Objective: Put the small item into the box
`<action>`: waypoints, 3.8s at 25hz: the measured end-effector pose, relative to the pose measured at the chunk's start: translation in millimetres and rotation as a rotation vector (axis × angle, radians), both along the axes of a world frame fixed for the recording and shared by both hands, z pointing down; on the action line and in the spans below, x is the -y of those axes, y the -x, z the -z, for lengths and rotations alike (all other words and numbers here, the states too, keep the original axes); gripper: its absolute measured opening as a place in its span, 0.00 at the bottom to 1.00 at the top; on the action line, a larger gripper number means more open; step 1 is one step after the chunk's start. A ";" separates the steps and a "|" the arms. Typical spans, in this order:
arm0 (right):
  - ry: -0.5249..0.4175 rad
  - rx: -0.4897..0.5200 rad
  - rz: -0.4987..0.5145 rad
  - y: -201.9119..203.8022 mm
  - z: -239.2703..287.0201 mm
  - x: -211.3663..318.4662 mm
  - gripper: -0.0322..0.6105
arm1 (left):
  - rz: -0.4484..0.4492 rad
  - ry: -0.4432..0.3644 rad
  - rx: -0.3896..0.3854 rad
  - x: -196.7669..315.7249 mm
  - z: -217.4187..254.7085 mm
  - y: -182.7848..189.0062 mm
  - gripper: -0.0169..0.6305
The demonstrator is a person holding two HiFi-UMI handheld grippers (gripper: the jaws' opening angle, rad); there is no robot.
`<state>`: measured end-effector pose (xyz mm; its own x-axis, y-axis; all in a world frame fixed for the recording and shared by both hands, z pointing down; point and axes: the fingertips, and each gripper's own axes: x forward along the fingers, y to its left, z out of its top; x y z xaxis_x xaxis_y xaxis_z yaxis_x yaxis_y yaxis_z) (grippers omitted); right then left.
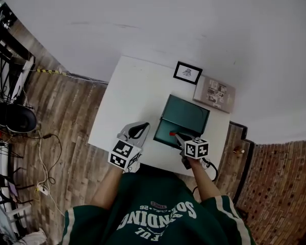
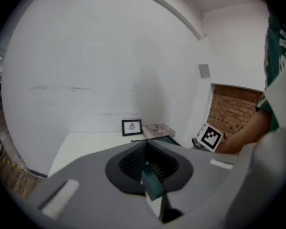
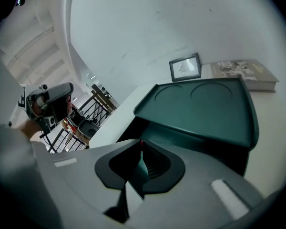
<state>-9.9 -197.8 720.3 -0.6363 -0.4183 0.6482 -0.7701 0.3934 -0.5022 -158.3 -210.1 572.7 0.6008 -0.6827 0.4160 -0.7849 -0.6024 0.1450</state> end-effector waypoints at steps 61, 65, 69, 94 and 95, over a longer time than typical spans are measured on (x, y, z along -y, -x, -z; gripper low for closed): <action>-0.507 -0.052 -0.219 -69.5 156.3 57.7 0.05 | -0.139 -0.100 -0.009 65.9 38.7 -62.3 0.10; -0.621 -0.032 -0.265 -80.4 197.3 67.7 0.05 | -0.156 -0.126 -0.020 72.4 50.2 -70.7 0.11; -0.702 0.004 -0.302 -83.9 234.0 70.4 0.05 | -0.167 -0.159 -0.030 75.8 65.9 -75.7 0.11; -0.769 0.013 -0.317 -84.9 258.4 53.0 0.05 | -0.175 -0.196 -0.055 67.2 83.0 -82.8 0.11; -0.767 0.013 -0.316 -84.4 258.0 52.8 0.05 | -0.174 -0.196 -0.056 67.3 82.9 -82.3 0.11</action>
<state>74.6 -250.5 462.3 -0.4199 -0.9017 0.1034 -0.8979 0.3962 -0.1917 -76.0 -277.3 489.8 0.7344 -0.6314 0.2490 -0.6612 -0.7484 0.0521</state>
